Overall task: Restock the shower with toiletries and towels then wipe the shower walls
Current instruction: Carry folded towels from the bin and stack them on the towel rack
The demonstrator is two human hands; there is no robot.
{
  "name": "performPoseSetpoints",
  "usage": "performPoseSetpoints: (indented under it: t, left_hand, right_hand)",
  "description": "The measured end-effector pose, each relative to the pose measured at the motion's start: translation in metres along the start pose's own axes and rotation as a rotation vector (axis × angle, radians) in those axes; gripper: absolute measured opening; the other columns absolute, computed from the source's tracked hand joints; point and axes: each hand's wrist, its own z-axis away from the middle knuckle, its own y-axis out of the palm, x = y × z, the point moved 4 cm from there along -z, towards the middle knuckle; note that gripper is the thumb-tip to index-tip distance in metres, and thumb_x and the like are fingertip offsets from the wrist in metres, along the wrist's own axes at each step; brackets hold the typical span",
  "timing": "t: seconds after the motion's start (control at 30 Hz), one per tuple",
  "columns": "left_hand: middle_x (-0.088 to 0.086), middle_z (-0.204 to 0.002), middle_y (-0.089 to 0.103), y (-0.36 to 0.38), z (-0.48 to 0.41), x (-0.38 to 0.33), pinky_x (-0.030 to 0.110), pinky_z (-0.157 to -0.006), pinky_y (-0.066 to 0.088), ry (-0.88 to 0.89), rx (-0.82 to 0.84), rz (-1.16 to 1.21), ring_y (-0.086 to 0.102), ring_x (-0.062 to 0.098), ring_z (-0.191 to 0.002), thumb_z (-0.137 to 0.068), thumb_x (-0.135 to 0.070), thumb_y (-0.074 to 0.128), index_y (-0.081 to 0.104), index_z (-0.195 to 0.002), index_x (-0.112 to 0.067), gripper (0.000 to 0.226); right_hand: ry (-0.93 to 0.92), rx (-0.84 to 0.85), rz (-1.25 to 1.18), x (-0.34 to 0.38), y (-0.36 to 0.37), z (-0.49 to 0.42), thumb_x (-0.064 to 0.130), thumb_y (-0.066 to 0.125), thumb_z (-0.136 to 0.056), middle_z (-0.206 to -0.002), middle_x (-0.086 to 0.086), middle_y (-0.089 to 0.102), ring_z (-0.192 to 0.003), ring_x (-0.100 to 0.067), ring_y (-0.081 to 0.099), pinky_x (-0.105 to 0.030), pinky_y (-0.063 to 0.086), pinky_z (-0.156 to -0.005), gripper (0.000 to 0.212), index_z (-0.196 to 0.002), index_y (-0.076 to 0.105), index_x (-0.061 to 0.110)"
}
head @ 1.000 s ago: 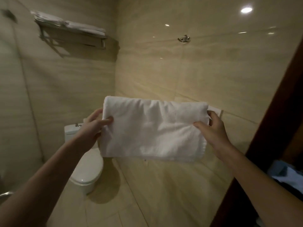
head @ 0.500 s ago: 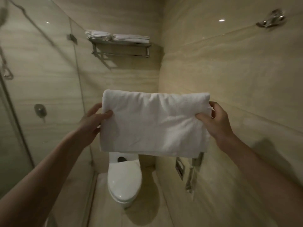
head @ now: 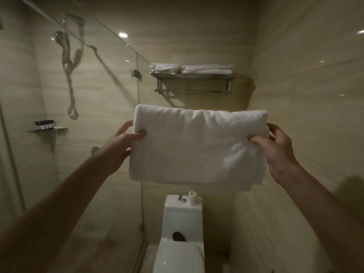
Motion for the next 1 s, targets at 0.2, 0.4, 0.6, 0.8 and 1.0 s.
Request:
performPoseSetpoints:
  t: [0.2, 0.4, 0.6, 0.8, 1.0]
  left_hand:
    - [0.006, -0.114, 0.07, -0.006, -0.094, 0.016, 0.026, -0.061, 0.054, 0.036, -0.058, -0.015, 0.066, 0.026, -0.099, -0.089, -0.012, 0.066, 0.06, -0.13, -0.029, 0.044]
    - [0.011, -0.125, 0.068, -0.009, -0.213, 0.042, 0.037, -0.079, 0.056, 0.108, -0.039, -0.02, 0.064, 0.033, -0.114, -0.091, -0.012, 0.063, 0.06, -0.131, -0.028, 0.043]
    - [0.011, -0.124, 0.069, -0.005, -0.341, 0.048, 0.039, -0.083, 0.054, 0.169, -0.023, 0.006, 0.064, 0.035, -0.115, -0.092, -0.01, 0.063, 0.062, -0.128, -0.029, 0.041]
    - [0.009, -0.119, 0.072, 0.013, -0.445, 0.043, 0.028, -0.072, 0.056, 0.231, 0.036, 0.006, 0.069, 0.026, -0.104, -0.093, -0.011, 0.064, 0.064, -0.126, -0.026, 0.037]
    - [0.008, -0.121, 0.07, 0.046, -0.529, 0.034, 0.034, -0.08, 0.053, 0.322, 0.06, 0.001, 0.065, 0.03, -0.112, -0.092, -0.012, 0.063, 0.063, -0.13, -0.028, 0.041]
  right_hand:
    - [-0.057, 0.061, 0.008, -0.019, 0.047, -0.091, 0.009, 0.072, -0.085, -0.106, 0.004, 0.07, -0.088, -0.011, 0.069, -0.024, 0.052, -0.062, 0.043, -0.125, 0.061, 0.02]
    - [-0.129, 0.042, 0.033, -0.039, 0.096, -0.19, 0.01, 0.073, -0.084, -0.104, 0.0, 0.071, -0.086, -0.016, 0.07, -0.028, 0.053, -0.062, 0.036, -0.117, 0.064, 0.02]
    - [-0.196, 0.018, 0.035, -0.054, 0.142, -0.29, 0.007, 0.073, -0.085, -0.102, 0.0, 0.072, -0.084, -0.016, 0.072, -0.028, 0.054, -0.061, 0.031, -0.112, 0.066, 0.022]
    - [-0.258, -0.058, 0.022, -0.068, 0.161, -0.368, 0.007, 0.073, -0.086, -0.095, 0.003, 0.074, -0.076, -0.012, 0.074, -0.027, 0.058, -0.059, 0.028, -0.097, 0.066, 0.031]
    - [-0.348, -0.115, 0.015, -0.07, 0.161, -0.443, 0.007, 0.071, -0.086, -0.091, 0.004, 0.075, -0.078, -0.012, 0.074, -0.031, 0.061, -0.064, 0.025, -0.1, 0.068, 0.027]
